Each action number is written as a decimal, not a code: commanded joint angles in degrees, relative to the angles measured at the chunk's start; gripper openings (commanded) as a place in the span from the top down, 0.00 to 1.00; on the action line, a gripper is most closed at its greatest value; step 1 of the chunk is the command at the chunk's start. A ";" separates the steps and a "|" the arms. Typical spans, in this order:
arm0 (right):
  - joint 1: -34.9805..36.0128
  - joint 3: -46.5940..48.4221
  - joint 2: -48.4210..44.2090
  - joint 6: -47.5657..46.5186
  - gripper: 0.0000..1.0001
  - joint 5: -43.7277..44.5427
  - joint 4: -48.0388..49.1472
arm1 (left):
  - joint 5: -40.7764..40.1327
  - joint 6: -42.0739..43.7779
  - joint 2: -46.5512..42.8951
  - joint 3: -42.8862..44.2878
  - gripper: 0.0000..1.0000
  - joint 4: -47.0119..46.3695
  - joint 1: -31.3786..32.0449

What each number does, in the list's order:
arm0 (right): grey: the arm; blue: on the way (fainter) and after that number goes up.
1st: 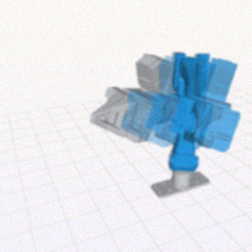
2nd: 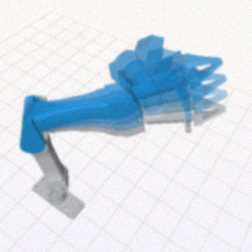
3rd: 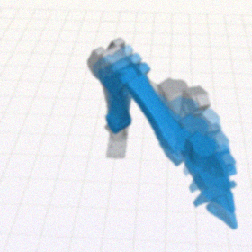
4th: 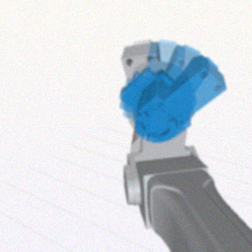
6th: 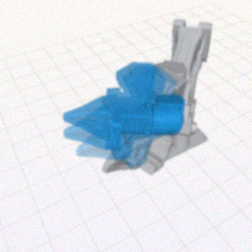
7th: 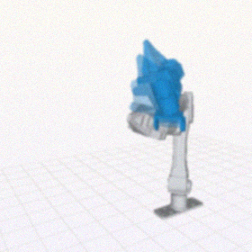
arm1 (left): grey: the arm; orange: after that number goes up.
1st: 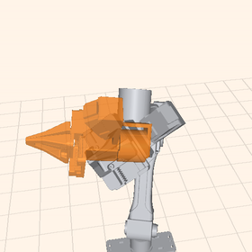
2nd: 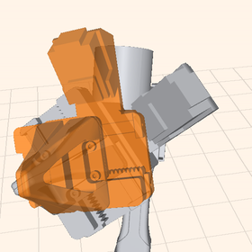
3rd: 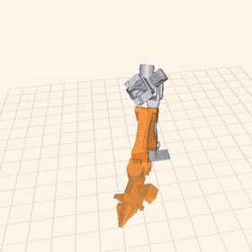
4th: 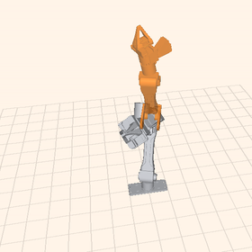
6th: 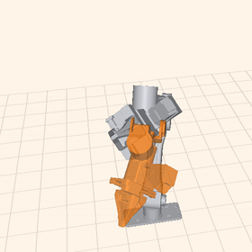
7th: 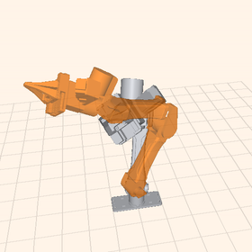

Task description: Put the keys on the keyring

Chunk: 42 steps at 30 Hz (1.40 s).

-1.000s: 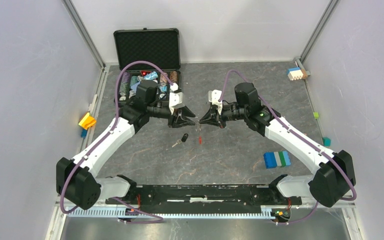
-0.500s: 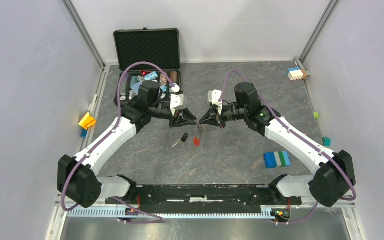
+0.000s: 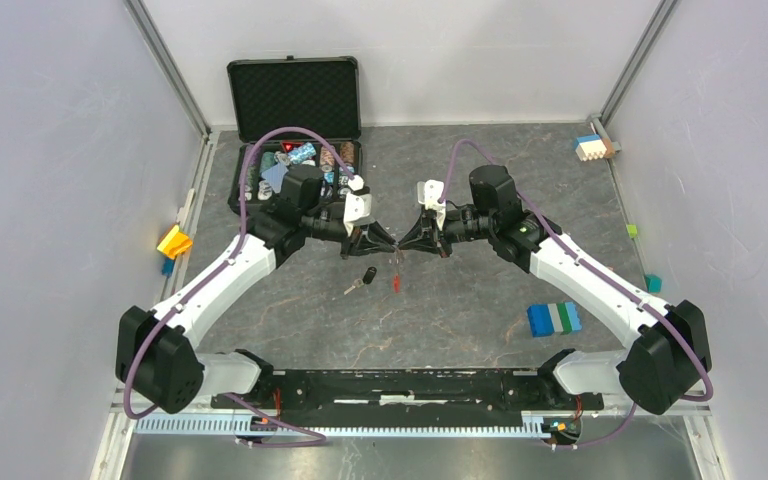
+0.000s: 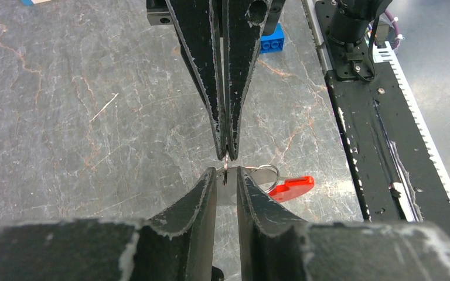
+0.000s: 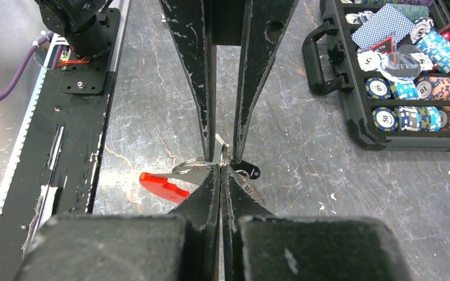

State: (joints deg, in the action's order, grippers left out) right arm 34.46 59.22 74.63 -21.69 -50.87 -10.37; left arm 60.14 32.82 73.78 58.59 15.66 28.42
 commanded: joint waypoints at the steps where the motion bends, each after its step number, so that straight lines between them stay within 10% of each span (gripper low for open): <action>1: 0.04 1.86 -0.45 0.86 1.00 -1.51 2.72 | 1.33 2.78 0.83 -0.41 0.74 -1.70 0.68; 32: -0.10 0.82 -0.57 0.31 1.00 -0.67 2.13 | -0.64 -0.05 -1.27 -0.30 0.98 -2.74 0.59; 38: -0.18 1.15 -1.71 -4.12 0.48 0.96 -1.79 | -1.75 7.05 -5.28 -4.94 0.98 -3.84 0.59; 42: -0.18 1.07 -3.19 -11.31 0.34 1.07 -7.54 | -3.85 22.00 -7.91 -6.73 0.98 3.95 0.66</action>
State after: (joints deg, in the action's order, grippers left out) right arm 34.39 59.22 74.22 -25.63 -50.15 -13.08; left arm 58.08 39.59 69.54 53.21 15.11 28.97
